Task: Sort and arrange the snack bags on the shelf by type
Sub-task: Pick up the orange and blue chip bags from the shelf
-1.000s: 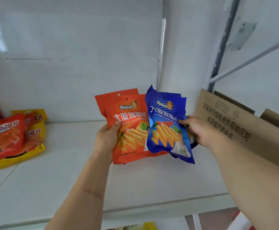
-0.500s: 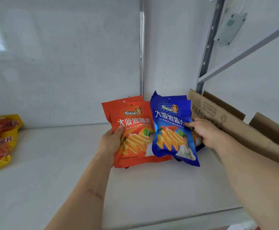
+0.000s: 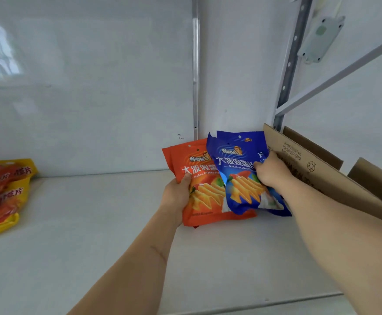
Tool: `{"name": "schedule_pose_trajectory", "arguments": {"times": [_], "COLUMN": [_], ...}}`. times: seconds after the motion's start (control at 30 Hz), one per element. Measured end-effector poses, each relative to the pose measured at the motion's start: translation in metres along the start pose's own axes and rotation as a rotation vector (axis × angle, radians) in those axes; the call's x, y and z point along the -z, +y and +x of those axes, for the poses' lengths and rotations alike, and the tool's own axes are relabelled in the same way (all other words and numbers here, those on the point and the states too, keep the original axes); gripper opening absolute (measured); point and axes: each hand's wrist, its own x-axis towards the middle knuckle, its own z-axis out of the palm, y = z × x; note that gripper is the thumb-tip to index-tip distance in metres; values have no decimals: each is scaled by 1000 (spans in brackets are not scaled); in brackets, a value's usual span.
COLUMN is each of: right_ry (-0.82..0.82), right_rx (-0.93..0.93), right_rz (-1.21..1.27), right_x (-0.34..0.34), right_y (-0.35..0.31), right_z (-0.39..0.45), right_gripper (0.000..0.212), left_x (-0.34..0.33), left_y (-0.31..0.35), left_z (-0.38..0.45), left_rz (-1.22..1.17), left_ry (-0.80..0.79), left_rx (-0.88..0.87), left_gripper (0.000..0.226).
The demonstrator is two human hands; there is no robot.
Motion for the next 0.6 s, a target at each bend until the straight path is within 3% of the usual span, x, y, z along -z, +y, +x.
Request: {"name": "schedule_pose_trajectory", "arguments": {"times": [0.07, 0.17, 0.3, 0.5, 0.6], "right_ry": [97, 239, 138, 61, 14], "right_rx": [47, 218, 559, 1011, 1119], "right_rz": [-155, -323, -372, -371, -383], "right_x": [2, 11, -7, -63, -84], "right_y": [-12, -32, -63, -97, -116], "right_z": [-3, -13, -44, -108, -131], "right_gripper": [59, 48, 34, 31, 32], "left_x": [8, 26, 51, 95, 126], "left_y": [1, 3, 4, -2, -10], "left_z": [-1, -6, -20, -59, -68], "left_rz": [-63, 3, 301, 1015, 1202], "left_ry": [15, 123, 336, 575, 634], "left_rx": [27, -15, -130, -466, -622], "left_gripper": [39, 44, 58, 38, 24]}}
